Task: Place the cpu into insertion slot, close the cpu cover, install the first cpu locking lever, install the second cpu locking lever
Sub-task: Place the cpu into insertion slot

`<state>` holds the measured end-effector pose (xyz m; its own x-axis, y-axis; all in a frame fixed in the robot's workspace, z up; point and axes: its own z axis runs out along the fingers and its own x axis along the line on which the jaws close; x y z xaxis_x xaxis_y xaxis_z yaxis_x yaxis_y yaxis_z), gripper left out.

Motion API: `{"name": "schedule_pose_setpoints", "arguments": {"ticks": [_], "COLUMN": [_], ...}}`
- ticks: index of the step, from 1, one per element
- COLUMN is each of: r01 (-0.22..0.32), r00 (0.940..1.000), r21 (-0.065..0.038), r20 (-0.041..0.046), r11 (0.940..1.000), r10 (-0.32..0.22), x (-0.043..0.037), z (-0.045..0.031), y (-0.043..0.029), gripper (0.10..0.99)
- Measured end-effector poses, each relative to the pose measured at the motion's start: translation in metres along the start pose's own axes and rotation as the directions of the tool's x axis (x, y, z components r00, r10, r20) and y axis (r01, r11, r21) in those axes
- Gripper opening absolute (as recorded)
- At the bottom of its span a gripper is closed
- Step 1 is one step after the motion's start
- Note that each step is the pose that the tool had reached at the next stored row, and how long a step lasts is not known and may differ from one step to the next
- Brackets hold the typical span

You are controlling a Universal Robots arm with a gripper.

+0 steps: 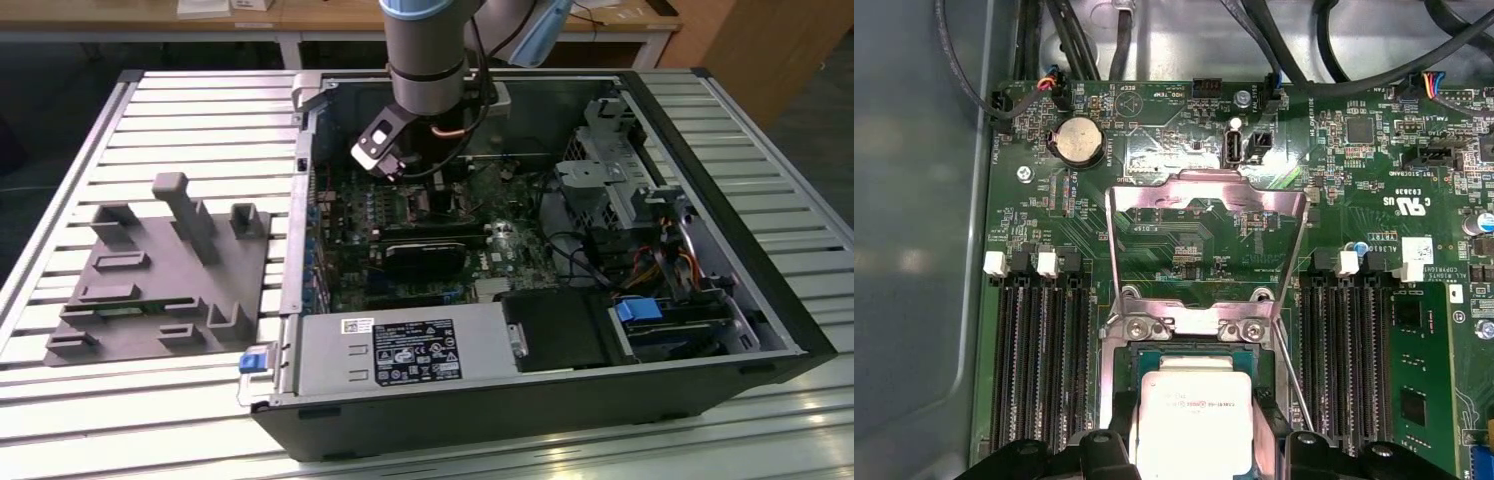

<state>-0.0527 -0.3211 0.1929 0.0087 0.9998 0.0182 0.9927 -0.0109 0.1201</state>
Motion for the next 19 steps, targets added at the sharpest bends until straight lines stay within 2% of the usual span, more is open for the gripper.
{"name": "schedule_pose_setpoints", "arguments": {"ticks": [8, 9, 14, 19], "r01": [0.000, 0.000, 0.000, 0.000], "r00": [1.0000, 1.0000, 1.0000, 1.0000], "r21": [0.000, 0.000, 0.000, 0.000], "r20": [0.0000, -0.0001, -0.0001, 0.0000], "r11": [1.0000, 1.0000, 1.0000, 1.0000], "r10": [0.000, 0.000, 0.000, 0.000], "x": [0.0000, 0.0000, 0.0000, 0.0001], "z": [0.0002, 0.0003, 0.0001, -0.0062], "y": [0.0000, 0.0000, 0.0000, 0.0007], "gripper": [0.545, 0.612, 0.612, 0.612]}}
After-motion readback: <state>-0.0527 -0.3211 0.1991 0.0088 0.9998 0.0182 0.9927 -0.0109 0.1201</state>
